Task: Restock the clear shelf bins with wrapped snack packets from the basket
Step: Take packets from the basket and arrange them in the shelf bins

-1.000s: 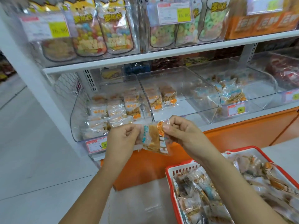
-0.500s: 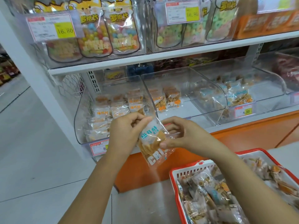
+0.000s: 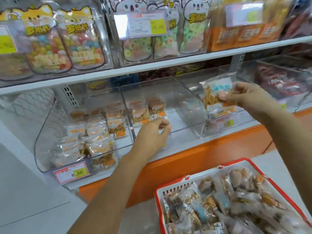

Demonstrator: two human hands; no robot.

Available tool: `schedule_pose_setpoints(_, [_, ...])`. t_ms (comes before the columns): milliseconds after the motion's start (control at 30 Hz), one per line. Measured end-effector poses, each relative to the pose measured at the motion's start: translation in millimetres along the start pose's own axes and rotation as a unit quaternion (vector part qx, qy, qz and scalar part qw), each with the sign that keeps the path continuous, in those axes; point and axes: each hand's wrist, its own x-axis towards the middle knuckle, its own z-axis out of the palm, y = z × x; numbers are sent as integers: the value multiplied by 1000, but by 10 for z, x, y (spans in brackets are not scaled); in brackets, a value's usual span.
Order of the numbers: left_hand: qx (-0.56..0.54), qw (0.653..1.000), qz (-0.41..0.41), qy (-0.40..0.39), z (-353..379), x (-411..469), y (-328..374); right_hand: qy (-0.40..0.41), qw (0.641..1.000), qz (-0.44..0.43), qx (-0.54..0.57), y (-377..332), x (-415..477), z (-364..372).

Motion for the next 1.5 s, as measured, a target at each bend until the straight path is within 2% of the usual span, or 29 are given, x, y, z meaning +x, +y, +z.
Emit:
schedule_pose_setpoints(100, [48, 998, 4, -34, 205, 105, 5, 80, 994, 22, -68, 192, 396, -430])
schedule_pose_setpoints(200, [69, 996, 0, -50, 319, 197, 68, 93, 974, 130, -163, 539, 837, -701])
schedule_pose_setpoints(267, [69, 996, -4, -59, 376, 236, 117, 72, 948, 185, -251, 761, 1081, -732])
schedule_pose_setpoints(333, [79, 994, -4, -72, 443, 259, 145, 31, 897, 214, -386, 853, 1200, -674])
schedule_pose_setpoints(367, [92, 993, 1, -76, 480, 259, 149, 14, 887, 212, -409, 874, 1243, -634])
schedule_pose_setpoints(467, [136, 988, 17, -68, 572, 242, 138, -58, 890, 245, -381, 936, 1355, -584])
schedule_pose_setpoints(533, [144, 988, 25, -58, 599, 242, 110, -73, 869, 264, -412, 928, 1370, -544])
schedule_pose_setpoints(600, [148, 987, 32, -57, 601, 252, 85, -88, 839, 246, -477, 932, 1359, -484])
schedule_pose_setpoints(700, [146, 987, 51, -50, 593, 229, 67, -53, 842, 184, -504, 945, 1307, -418])
schedule_pose_setpoints(833, [105, 989, 99, 12, 571, 69, 110, 48, 889, 115, -441, 832, 1117, -456])
schedule_pose_setpoints(900, [75, 986, 146, 38, 594, -47, 123, 132, 906, 42, -400, 777, 912, -514])
schedule_pose_setpoints(967, [36, 988, 152, 17, 649, -196, 109, 146, 918, -26, -368, 726, 600, -505])
schedule_pose_setpoints(1033, [22, 992, 108, -63, 746, -379, 52, 80, 927, -44, -363, 697, 198, -410])
schedule_pose_setpoints(1067, [32, 990, 80, -114, 811, -480, 17, 23, 922, -42, -383, 720, 8, -354])
schedule_pose_setpoints(1167, [64, 966, 10, -251, 1043, -815, -107, -169, 871, 13, -461, 1037, -455, -188])
schedule_pose_setpoints(1233, [110, 941, -26, -318, 1194, -1016, -256, -252, 839, 60, -478, 1348, -711, -61])
schedule_pose_setpoints(1367, [165, 903, -74, -389, 1275, -1263, -570, -311, 793, 88, -517, 1772, -1057, 215])
schedule_pose_setpoints(1500, [183, 874, -114, -436, 1190, -1288, -692, -382, 776, 178, -469, 2084, -1205, 459])
